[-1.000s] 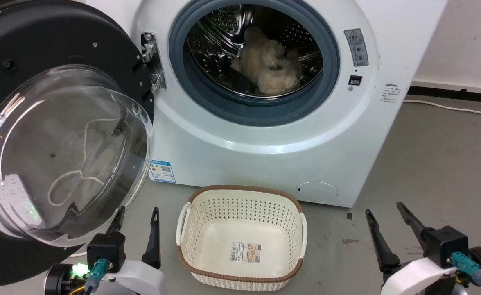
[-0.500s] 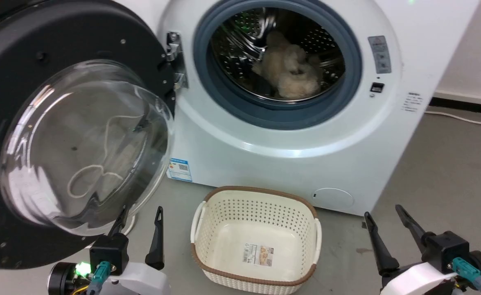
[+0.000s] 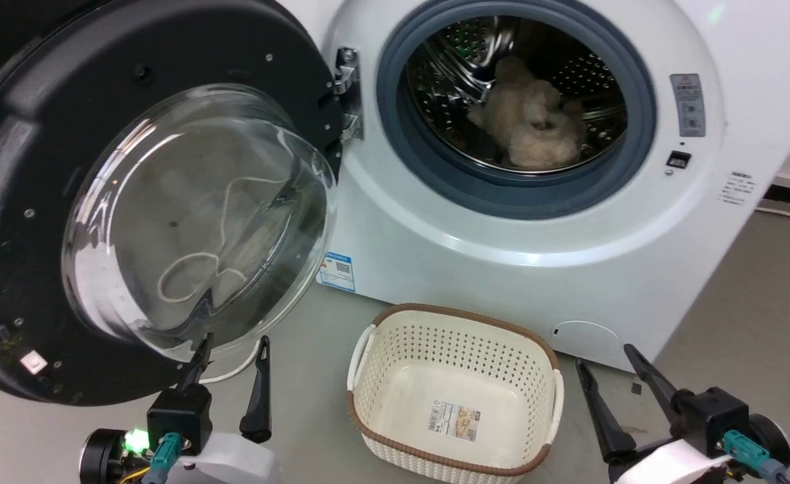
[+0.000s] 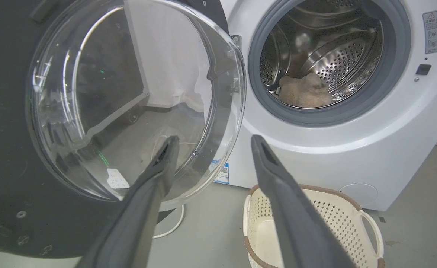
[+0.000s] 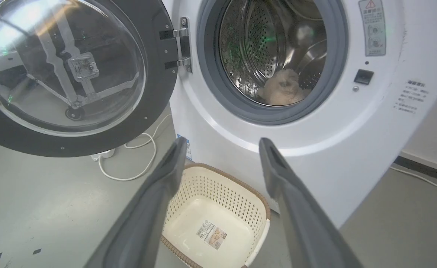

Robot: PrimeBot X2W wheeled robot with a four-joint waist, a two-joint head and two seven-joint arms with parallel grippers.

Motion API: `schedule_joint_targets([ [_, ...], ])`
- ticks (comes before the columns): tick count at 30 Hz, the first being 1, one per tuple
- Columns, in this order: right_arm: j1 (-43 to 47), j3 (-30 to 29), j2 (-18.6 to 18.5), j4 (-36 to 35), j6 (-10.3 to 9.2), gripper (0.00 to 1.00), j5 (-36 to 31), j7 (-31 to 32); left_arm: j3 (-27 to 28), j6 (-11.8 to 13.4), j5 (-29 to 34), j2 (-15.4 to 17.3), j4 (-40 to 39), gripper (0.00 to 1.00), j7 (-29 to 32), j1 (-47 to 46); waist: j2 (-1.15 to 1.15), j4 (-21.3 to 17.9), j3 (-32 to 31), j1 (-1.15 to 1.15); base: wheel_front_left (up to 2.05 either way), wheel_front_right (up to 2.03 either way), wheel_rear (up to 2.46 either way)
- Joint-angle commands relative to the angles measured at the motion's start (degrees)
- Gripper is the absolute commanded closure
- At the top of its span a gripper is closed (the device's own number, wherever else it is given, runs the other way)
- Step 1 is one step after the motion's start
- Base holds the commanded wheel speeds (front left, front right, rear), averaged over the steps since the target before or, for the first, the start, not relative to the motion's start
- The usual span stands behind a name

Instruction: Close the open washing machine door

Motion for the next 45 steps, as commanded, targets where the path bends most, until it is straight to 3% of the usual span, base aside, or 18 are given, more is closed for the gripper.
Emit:
schedule_joint_targets([
  [1, -0.48, 0.52, -0.63, 0.37, 0.02, 0.00, 0.65, -0.57, -0.03, 0.25, -0.43, 0.20, -0.34, 0.00, -0.59, 0.46, 0.00, 0.49, 0.11, 0.00, 0.00, 0.00, 0.00],
  [12, -4.19, 7.62, -2.63, 4.36, 0.03, 0.00, 3.92, -3.10, 1.21, 1.47, -0.73, 0.16, -3.22, 0.00, -3.10, 3.26, 0.00, 5.79, 0.51, 0.00, 0.00, 0.00, 0.00],
  [45, -5.28, 14.77, -4.45, 8.47, 0.04, 0.00, 7.77, -7.17, 1.45, 2.05, -0.58, 0.36, -5.78, 0.00, -7.17, 6.15, 0.00, 14.06, 0.61, 0.00, 0.00, 0.00, 0.00],
])
